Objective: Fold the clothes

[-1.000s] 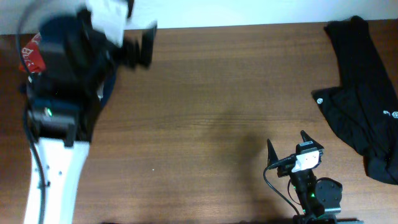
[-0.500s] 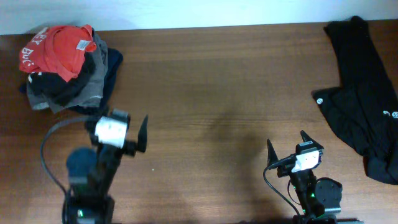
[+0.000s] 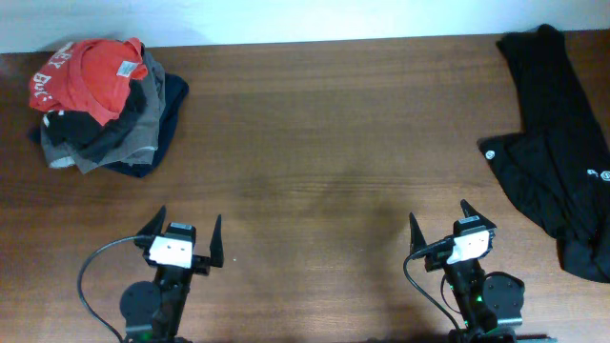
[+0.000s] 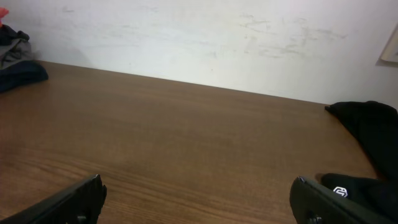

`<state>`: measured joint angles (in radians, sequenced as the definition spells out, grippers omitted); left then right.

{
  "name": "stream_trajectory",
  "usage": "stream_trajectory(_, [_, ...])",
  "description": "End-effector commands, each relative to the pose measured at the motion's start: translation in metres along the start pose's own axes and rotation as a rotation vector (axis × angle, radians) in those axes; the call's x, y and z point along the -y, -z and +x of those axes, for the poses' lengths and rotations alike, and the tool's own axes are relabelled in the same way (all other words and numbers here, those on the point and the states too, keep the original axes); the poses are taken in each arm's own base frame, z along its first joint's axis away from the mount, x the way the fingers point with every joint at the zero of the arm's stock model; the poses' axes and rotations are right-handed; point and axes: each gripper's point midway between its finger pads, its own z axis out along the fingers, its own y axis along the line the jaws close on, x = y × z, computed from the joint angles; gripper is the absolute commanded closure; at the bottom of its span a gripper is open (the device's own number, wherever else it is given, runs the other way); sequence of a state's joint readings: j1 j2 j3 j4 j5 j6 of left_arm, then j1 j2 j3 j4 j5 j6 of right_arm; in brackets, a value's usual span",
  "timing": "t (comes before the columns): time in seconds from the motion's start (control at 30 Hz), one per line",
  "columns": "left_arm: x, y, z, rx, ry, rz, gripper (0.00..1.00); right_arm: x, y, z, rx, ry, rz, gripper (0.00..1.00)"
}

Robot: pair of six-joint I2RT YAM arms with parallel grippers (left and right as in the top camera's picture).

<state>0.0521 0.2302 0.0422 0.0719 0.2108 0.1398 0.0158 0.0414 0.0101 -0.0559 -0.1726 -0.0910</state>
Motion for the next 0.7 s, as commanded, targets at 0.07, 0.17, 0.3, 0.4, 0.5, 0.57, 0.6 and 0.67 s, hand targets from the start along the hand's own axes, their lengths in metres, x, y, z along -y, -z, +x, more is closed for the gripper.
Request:
stream_trajectory(0.07, [-0.003,0.006,0.013,-0.015,0.014,-0.031,0.01,-0.001,0.000,0.004,-0.010,0.005,0.001,0.01])
stream_trajectory(0.17, [-0.006,0.009,0.017,-0.028,0.016,-0.053,0.01,-0.001,0.000,0.004,-0.010,0.005,0.001,0.01])
stream_trajectory(0.3, [-0.007,0.011,0.008,0.014,0.008,-0.058,0.01,-0.001,0.000,0.004,-0.010,0.005,0.001,0.01])
stream_trajectory(0.4, [-0.003,0.013,0.000,0.049,0.002,-0.043,0.01,-0.001,0.000,0.004,-0.010,0.005,0.001,0.01])
stream_trajectory(0.5, [0.001,0.013,-0.001,0.051,0.000,-0.026,0.01,-0.001,0.000,0.004,-0.010,0.005,0.001,0.01])
stream_trajectory(0.57, [0.001,0.013,-0.001,0.051,0.000,-0.026,0.01,-0.001,0.000,0.004,-0.010,0.005,0.001,0.01])
stream_trajectory(0.6, [0.001,0.013,-0.001,0.051,0.000,-0.026,0.01,-0.001,0.000,0.004,-0.010,0.005,0.001,0.01])
stream_trajectory(0.67, [0.001,0.013,-0.001,0.050,0.000,-0.026,0.01,-0.001,0.000,0.004,-0.010,0.005,0.001,0.01])
